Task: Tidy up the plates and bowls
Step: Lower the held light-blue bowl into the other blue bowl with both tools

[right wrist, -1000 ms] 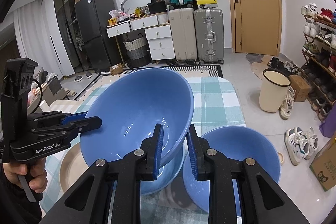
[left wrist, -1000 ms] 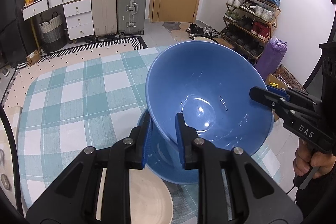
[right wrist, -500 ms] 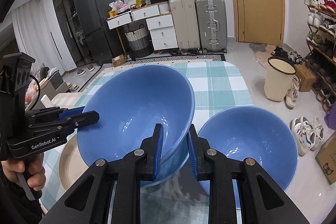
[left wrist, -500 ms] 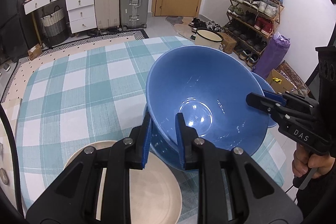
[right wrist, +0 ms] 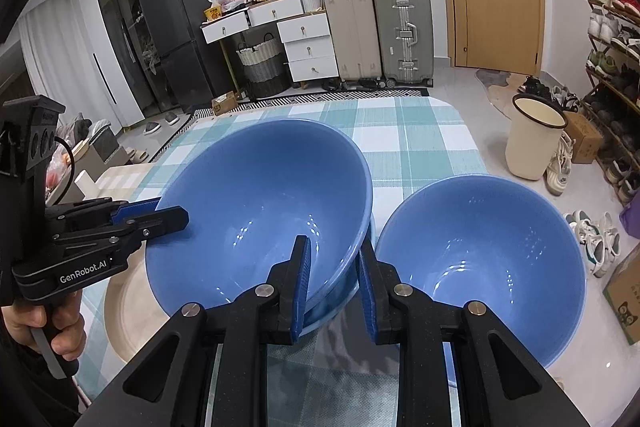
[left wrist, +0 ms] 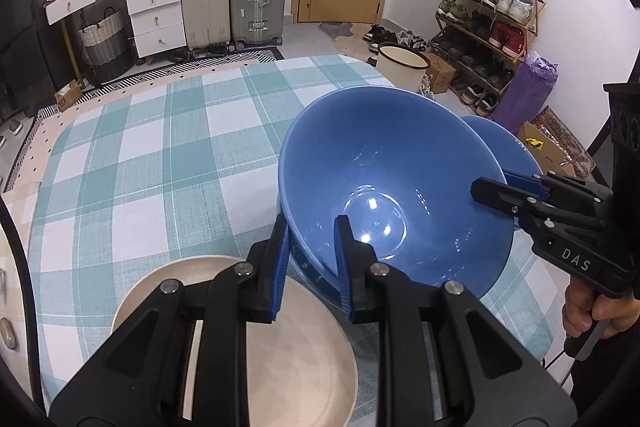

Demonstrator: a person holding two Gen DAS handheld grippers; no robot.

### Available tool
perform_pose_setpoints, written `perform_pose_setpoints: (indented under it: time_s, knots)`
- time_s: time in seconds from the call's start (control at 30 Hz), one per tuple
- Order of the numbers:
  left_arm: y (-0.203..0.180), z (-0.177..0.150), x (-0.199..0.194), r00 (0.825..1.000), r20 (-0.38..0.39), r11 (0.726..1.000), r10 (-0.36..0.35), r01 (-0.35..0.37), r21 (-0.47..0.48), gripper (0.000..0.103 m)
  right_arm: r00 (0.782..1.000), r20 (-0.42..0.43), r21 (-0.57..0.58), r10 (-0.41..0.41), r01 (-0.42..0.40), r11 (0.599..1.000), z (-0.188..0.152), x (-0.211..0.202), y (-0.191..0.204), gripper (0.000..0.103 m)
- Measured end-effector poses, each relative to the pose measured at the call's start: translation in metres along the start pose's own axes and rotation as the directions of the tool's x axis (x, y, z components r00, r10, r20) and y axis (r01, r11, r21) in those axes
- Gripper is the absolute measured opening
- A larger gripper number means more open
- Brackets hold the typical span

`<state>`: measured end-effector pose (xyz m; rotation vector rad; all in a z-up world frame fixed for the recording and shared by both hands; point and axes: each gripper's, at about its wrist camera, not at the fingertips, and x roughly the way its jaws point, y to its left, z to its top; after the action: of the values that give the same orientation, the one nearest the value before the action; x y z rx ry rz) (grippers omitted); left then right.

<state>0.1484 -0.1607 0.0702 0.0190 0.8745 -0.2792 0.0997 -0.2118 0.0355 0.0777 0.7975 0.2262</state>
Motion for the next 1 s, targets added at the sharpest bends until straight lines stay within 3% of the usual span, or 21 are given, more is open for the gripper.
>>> perform_pose_setpoints:
  time_s: [1.0]
  knots:
    - [0.005, -0.008, 0.035, 0.998, -0.043, 0.999, 0.041, -0.040, 0.027, 0.018, 0.995, -0.019, -0.084, -0.097, 0.095, 0.992, -0.004, 0.024, 0.007, 0.024]
